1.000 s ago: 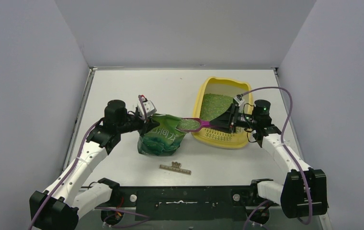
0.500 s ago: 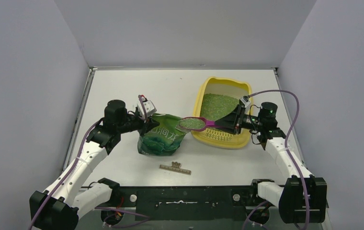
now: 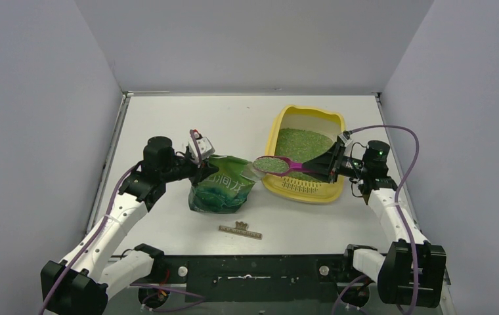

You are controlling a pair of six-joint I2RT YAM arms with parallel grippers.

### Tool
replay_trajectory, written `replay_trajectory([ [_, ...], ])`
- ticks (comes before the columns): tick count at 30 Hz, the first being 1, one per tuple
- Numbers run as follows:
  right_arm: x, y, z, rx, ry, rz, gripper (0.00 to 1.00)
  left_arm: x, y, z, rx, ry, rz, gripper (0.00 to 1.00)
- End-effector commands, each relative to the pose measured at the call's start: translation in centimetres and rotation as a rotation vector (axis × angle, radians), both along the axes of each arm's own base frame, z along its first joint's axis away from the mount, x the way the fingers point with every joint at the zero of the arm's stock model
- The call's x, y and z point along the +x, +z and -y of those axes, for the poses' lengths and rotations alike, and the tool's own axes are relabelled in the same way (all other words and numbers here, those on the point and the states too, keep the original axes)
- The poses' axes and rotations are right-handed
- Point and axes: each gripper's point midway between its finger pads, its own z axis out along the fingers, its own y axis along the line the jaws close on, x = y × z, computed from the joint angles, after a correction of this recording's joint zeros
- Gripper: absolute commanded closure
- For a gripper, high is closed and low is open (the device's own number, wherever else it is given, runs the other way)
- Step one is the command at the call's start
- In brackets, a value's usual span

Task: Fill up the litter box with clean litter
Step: 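Scoop the cat litter from the cat litter bag, then pour the cat litter into the litter box.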

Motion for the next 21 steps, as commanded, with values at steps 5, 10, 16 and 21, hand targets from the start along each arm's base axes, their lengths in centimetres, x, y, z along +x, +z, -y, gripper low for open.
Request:
replay_trajectory([
  [5, 0.8, 3.3, 1.7, 0.000, -0.047, 0.121, 1.00, 1.1, 2.2, 0.3, -0.036, 0.005, 0.075, 1.00],
  [10, 3.1, 5.7, 3.9, 0.007, -0.155, 0.194, 1.00, 1.0, 2.4, 0.5, -0.043, -0.003, 0.073, 1.00],
  [16, 6.1, 6.5, 6.5, 0.045, -0.268, 0.213, 1.00, 1.1, 2.4, 0.4, -0.036, 0.002, 0.081, 1.00],
  [21, 7.9, 6.3, 8.7, 0.058, -0.352, 0.221, 1.00, 1.1, 2.4, 0.2, -0.030, 0.009, 0.085, 1.00],
])
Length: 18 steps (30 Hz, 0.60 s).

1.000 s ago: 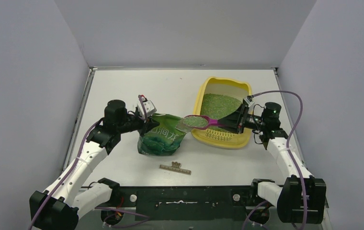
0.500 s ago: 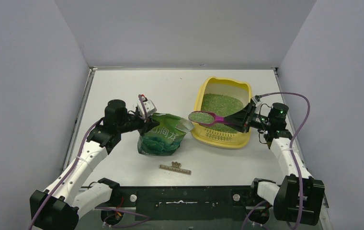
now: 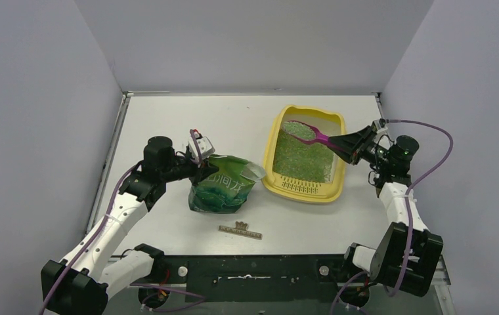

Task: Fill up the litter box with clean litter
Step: Pour the cat litter into the litter box.

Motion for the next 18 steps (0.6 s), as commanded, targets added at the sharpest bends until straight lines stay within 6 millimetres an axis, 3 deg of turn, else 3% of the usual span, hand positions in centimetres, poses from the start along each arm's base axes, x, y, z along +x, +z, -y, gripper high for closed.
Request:
replay_trajectory([
  [1, 1.8, 2.6, 2.0, -0.011, -0.079, 0.125, 1.00, 1.0, 2.3, 0.1, -0.026, 0.013, 0.085, 1.00],
  [7, 3.1, 1.0, 3.9, -0.002, -0.152, 0.084, 1.00, 1.3, 2.5, -0.3, -0.019, 0.042, 0.093, 0.95],
  [18, 4.0, -2.6, 5.2, -0.017, -0.248, -0.008, 1.00, 1.7, 3.5, -1.7, -0.002, 0.128, 0.138, 0.57],
])
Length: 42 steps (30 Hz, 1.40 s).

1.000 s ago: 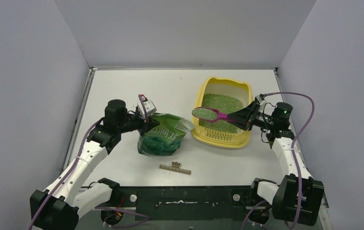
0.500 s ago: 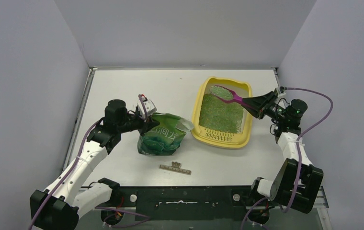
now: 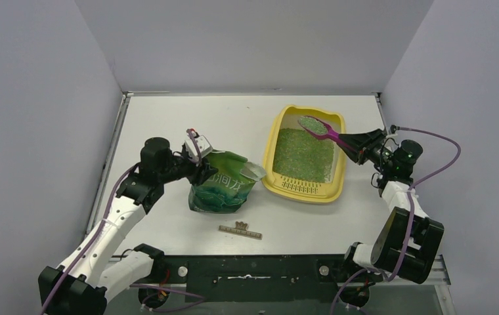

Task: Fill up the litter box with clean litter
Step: Pour the cat litter into the litter box.

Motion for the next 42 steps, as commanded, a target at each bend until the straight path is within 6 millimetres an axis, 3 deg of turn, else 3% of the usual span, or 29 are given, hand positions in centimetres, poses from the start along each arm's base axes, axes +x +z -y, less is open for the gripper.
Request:
replay_trajectory([
  [1, 0.4, -0.2, 0.7, -0.067, -0.050, 0.038, 1.00, 0.9, 3.2, -0.8, -0.024, 0.060, 0.112, 0.54],
  [6, 0.0, -2.0, 1.3, -0.174, -0.089, -0.062, 1.00, 1.2, 4.0, -1.9, -0.025, 0.138, 0.131, 0.43],
  [18, 1.9, -2.1, 2.6, -0.169, -0.296, -0.131, 1.00, 1.9, 6.1, -5.3, -0.061, 0.329, 0.272, 0.33],
  [24, 3.4, -2.4, 0.9, -0.251, -0.366, -0.177, 1.00, 1.8, 6.0, -5.2, -0.069, 0.328, 0.274, 0.32],
  [30, 4.8, -1.6, 0.9, -0.277, -0.468, -0.169, 1.00, 1.7, 6.0, -5.2, -0.071, 0.325, 0.271, 0.32],
  [34, 4.6, -1.4, 1.2, -0.278, -0.514, -0.181, 1.00, 1.7, 5.8, -4.9, -0.070, 0.309, 0.258, 0.31],
  [38, 4.0, 0.2, 1.7, -0.281, -0.554, -0.130, 1.00, 1.8, 5.5, -4.8, -0.069, 0.307, 0.252, 0.31],
  [42, 2.9, -0.4, 1.6, -0.297, -0.549, -0.169, 1.00, 1.8, 5.6, -4.6, -0.072, 0.296, 0.251, 0.32],
])
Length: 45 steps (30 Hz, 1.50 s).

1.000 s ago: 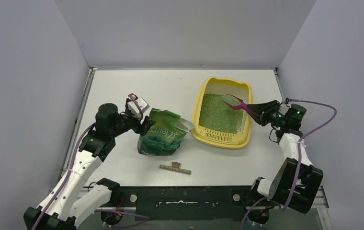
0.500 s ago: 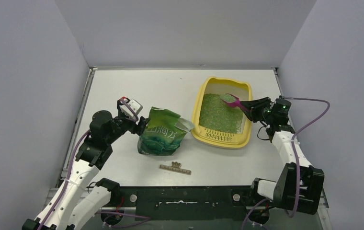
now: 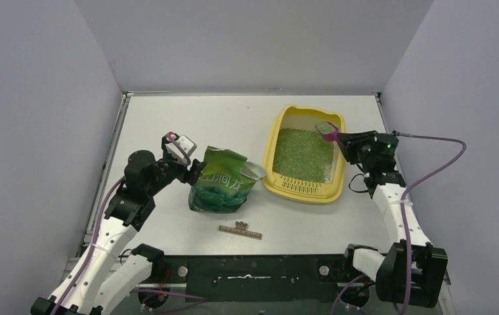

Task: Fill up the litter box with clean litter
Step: Pour the cat litter into the litter box.

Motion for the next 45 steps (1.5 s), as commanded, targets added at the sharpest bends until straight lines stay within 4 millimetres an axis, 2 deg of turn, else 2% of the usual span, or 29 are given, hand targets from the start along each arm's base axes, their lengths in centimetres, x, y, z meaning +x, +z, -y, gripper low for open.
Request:
replay_trajectory([
  [1, -0.2, 3.3, 0.7, -0.032, -0.049, 0.096, 1.00, 0.4, 2.0, 0.4, -0.036, -0.012, 0.062, 0.32],
  [13, -3.2, 1.8, 1.0, -0.032, -0.089, 0.052, 1.00, 0.3, 1.9, 0.5, -0.036, -0.018, 0.056, 0.32],
  [19, -4.5, 1.7, 1.8, -0.043, -0.146, 0.043, 1.00, 0.4, 1.7, 0.7, -0.040, -0.024, 0.049, 0.32],
  [31, -1.7, 2.7, 2.9, -0.066, -0.190, 0.064, 1.00, 0.4, 1.7, 0.7, -0.040, -0.026, 0.047, 0.33],
  [37, -2.6, 3.0, 0.9, -0.042, -0.077, 0.074, 1.00, 0.4, 1.7, 0.7, -0.037, -0.027, 0.048, 0.33],
  [39, -3.4, 2.7, 0.4, -0.038, -0.052, 0.059, 1.00, 0.4, 1.6, 0.8, -0.037, -0.031, 0.045, 0.33],
  [40, -4.4, 2.3, 0.3, -0.048, -0.046, 0.048, 1.00, 0.4, 1.7, 0.8, -0.037, -0.031, 0.046, 0.33],
  [45, -5.9, 1.7, -0.7, -0.069, 0.028, 0.018, 1.00, 0.3, 1.7, 0.8, -0.036, -0.033, 0.046, 0.33],
])
